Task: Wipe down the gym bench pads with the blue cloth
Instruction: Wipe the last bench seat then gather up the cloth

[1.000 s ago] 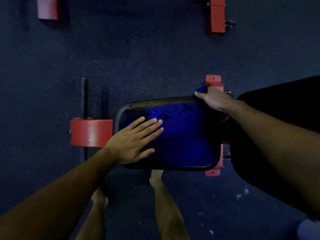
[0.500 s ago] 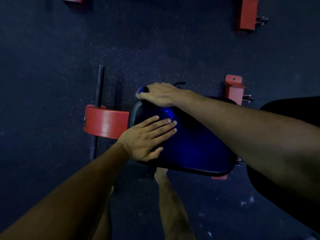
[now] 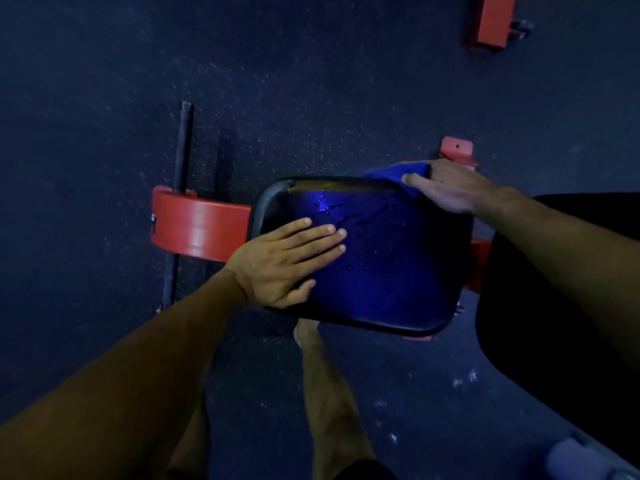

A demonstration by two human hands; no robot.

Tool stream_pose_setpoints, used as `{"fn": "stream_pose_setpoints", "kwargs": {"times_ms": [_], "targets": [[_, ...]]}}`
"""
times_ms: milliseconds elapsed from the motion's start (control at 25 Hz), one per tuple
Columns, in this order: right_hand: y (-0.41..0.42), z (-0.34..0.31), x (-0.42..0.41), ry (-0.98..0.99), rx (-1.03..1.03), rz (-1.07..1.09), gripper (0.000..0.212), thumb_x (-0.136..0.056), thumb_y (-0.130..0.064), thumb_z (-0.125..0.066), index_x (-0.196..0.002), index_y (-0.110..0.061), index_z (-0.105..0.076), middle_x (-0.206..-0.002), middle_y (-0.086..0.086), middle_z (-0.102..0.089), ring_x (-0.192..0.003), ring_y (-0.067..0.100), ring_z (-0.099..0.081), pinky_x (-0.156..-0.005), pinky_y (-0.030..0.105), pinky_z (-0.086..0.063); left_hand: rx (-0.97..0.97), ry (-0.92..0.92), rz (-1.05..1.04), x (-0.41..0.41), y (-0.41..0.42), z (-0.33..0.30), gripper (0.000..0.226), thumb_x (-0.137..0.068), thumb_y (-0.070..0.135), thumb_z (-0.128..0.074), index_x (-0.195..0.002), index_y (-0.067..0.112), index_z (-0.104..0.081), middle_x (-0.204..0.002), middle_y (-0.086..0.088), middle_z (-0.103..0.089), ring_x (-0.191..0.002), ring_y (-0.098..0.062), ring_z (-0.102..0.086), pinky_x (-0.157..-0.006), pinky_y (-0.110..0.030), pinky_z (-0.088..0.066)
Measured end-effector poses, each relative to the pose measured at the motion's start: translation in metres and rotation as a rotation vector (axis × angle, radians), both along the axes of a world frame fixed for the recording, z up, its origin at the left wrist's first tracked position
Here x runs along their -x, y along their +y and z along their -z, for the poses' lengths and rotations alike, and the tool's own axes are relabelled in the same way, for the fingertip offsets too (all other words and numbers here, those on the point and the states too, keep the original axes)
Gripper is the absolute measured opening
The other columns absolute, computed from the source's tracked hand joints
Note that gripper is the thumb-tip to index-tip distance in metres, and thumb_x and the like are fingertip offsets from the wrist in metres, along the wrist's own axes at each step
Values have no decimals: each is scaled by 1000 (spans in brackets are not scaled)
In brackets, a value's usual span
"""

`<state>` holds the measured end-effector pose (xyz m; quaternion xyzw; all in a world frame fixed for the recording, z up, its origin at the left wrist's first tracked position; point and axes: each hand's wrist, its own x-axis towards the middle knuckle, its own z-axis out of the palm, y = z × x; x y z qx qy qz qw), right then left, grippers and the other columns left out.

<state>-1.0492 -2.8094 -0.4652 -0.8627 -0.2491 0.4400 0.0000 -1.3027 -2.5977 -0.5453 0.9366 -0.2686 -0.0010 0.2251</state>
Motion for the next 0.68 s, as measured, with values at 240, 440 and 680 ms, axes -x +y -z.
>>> {"fn": "stream_pose_setpoints", "kwargs": {"times_ms": [240,440,680], "targets": [[94,14,47,-13,-143,-242,35,-101,-50,-32,-130,-41,-50,-139,2,-58,-123,30,-55,-98,40,-40,-6,-3,-6,0,1,0,63,-101,35,-36,-157,7,-37,-165,-13,-31,-155,-25,-26,-126,-47,-23],[179,26,96,37,-244,-381,37,-100,-45,-32,-109,-21,-60,-103,2,-70,-90,27,-66,-86,44,-49,40,-72,-23,-1,0,2,59,-100,35,-41,-152,7,-44,-156,-15,-46,-149,-27,-38,-124,-48,-27],[85,19,46,-44,-194,-167,39,-102,-48,-36,-136,-37,-52,-143,5,-56,-127,29,-53,-100,35,-40,21,-44,9,-2,2,-1,63,-98,33,-44,-154,6,-41,-163,-12,-35,-153,-25,-30,-124,-46,-26]]}}
